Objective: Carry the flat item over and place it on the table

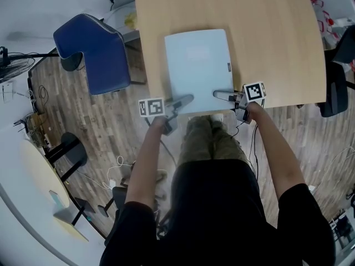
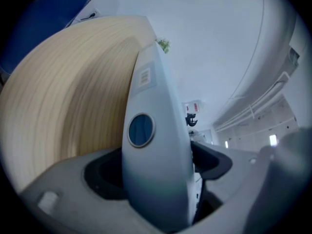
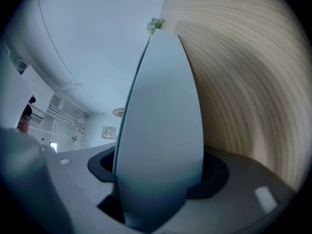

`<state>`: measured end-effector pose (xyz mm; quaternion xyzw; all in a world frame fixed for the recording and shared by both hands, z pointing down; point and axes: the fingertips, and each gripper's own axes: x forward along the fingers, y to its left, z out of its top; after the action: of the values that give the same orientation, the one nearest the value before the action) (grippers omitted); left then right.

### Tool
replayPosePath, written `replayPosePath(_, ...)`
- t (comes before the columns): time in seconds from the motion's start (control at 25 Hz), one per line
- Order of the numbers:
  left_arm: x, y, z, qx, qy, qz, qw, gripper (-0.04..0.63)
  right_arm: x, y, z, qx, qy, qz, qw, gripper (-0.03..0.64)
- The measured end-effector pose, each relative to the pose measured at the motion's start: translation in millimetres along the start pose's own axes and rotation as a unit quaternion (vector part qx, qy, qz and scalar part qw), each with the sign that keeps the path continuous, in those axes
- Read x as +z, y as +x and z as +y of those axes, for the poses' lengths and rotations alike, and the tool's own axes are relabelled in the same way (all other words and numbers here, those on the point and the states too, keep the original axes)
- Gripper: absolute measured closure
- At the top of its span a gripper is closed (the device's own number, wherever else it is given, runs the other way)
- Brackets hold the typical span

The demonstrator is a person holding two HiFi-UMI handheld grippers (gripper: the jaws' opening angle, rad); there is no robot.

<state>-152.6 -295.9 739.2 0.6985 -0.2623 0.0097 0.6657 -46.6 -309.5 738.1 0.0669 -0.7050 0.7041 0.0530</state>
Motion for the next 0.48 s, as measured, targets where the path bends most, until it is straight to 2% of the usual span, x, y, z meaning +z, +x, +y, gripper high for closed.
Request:
replayPosePath(0.04, 0, -1, 0, 0.001, 0.000, -0.001, 1.0000, 0.187, 0, 1, -1, -0.004, 0.001, 0.001, 1.000, 0.272)
replayPosePath(0.16, -3, -4, 2, 0.004, 0.002, -0.004, 1.0000, 0.187, 1, 7, 9, 0.030, -0.014, -0.004, 0.999, 0.264)
replayPosePath(0.36, -4, -10, 4, 0.021, 0.007, -0.010, 0.9997, 0.187, -1, 5, 2, 0.000, -0.017, -0.007, 1.000, 0.264)
replayPosePath(0.48, 0, -11, 6, 0.042, 0.015, -0.006, 0.9990, 0.182, 1, 9, 9, 0.018, -0.016, -0.019, 1.000, 0.258)
